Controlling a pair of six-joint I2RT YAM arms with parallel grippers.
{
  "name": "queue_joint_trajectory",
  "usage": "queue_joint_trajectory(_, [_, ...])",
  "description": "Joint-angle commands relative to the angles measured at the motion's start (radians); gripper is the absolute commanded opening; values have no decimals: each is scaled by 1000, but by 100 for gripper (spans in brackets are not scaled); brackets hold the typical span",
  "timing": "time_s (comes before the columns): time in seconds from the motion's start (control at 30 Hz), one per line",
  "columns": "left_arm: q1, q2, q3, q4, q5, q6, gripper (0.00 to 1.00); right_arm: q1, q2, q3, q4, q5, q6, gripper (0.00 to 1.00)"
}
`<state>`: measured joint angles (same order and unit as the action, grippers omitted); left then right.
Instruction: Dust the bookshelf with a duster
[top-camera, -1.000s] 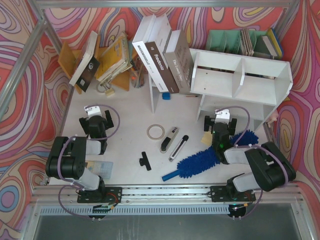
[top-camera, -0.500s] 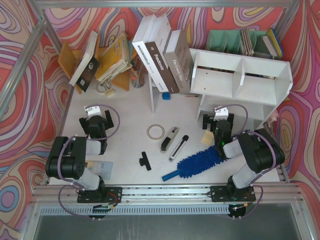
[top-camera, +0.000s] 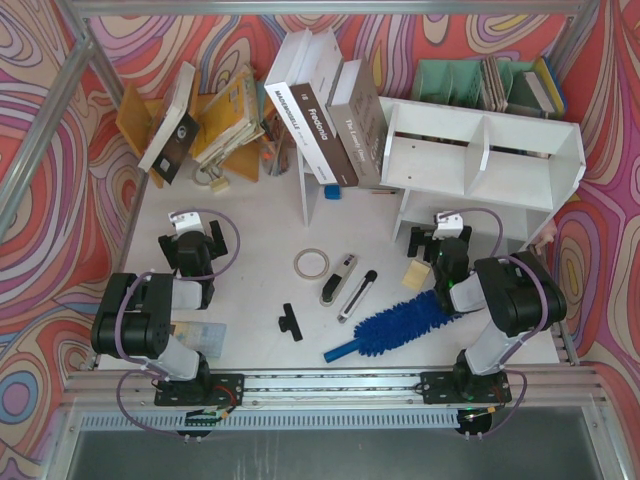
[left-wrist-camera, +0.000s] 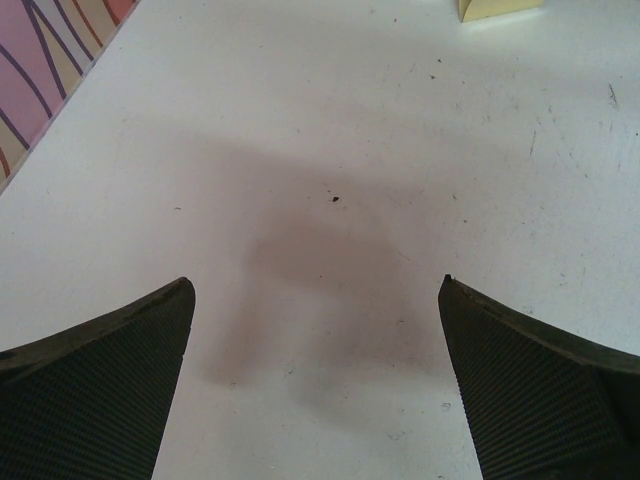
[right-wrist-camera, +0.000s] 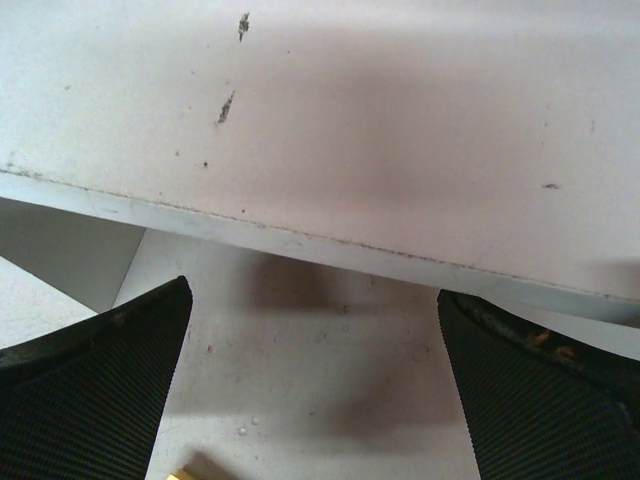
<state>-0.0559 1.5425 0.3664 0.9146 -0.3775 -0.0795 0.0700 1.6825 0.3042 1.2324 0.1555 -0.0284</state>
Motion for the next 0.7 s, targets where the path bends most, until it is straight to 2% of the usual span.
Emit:
queue_joint_trajectory(0.0, [5, -7, 0, 3, 9, -12, 98, -10, 3, 25, 31, -6, 17, 99])
queue_joint_trajectory(0.67, [5, -6, 0, 3, 9, -12, 98, -14, 2, 30, 9, -22, 22, 99])
